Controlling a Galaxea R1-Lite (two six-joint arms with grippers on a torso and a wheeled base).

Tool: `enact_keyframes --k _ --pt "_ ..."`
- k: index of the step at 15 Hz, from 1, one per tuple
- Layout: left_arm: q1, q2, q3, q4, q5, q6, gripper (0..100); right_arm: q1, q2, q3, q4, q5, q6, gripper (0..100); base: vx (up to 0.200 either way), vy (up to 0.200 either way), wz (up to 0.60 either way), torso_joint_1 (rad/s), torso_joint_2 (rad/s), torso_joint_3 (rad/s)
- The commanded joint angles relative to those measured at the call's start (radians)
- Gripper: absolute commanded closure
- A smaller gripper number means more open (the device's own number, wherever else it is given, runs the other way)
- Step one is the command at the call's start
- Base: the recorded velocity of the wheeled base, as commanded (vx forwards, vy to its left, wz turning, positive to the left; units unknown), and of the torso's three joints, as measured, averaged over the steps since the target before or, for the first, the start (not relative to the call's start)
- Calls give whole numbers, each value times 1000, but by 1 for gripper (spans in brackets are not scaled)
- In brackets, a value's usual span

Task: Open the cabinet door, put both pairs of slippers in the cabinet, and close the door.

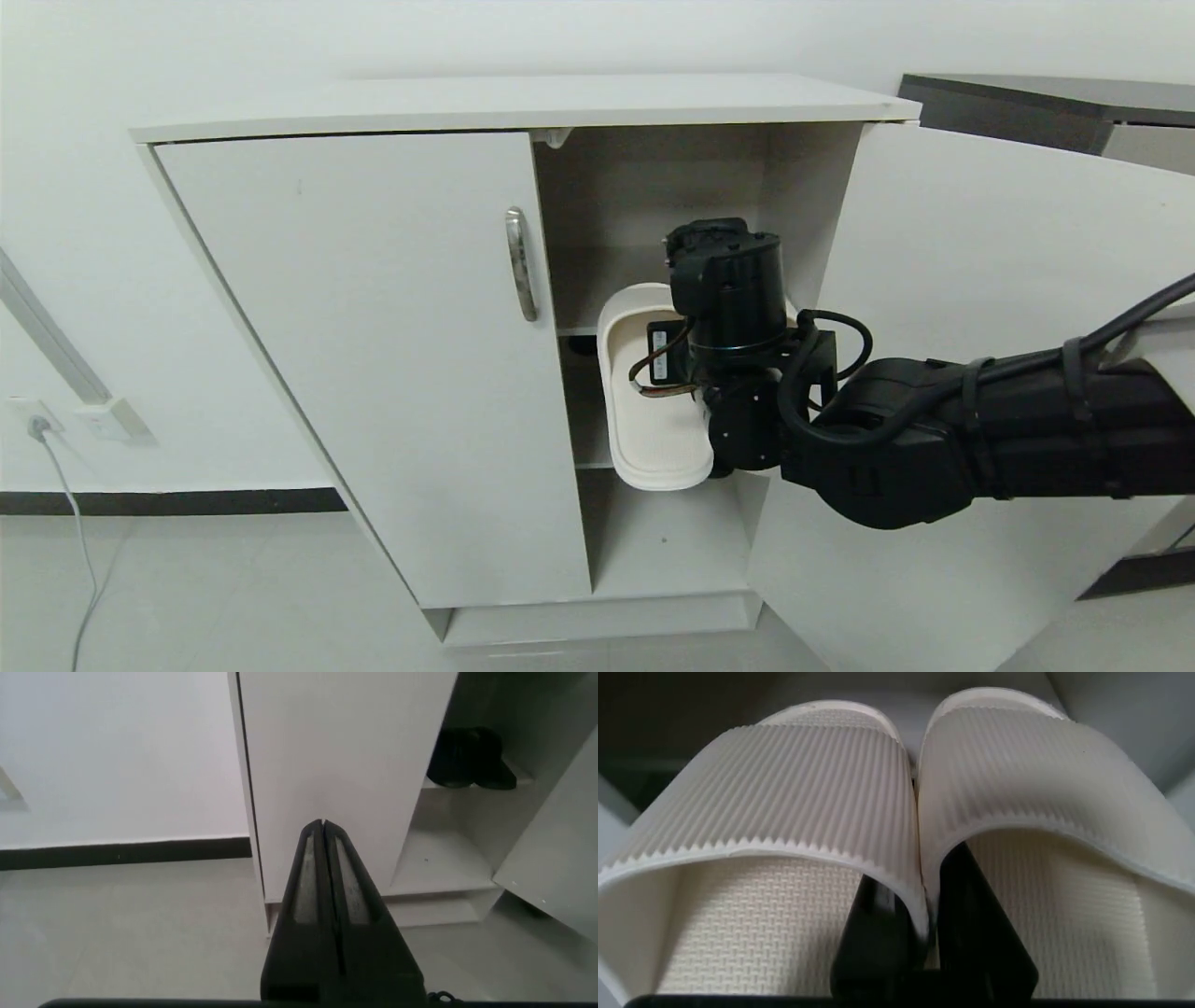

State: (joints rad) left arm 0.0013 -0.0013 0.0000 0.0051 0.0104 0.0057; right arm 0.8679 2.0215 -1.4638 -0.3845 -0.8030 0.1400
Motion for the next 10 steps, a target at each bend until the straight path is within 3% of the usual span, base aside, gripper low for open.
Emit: enact_keyframes --k 1,6,10 --pt "0 1 0 -1 0 0 100 0 -4 2 -1 -1 0 100 200 0 0 -2 -2 7" --pt "0 1 0 -1 0 0 100 0 -3 2 -1 19 1 100 200 0 0 2 5 1" --pt "0 1 0 -1 0 0 100 -1 -3 -23 22 54 3 100 0 0 0 0 0 0"
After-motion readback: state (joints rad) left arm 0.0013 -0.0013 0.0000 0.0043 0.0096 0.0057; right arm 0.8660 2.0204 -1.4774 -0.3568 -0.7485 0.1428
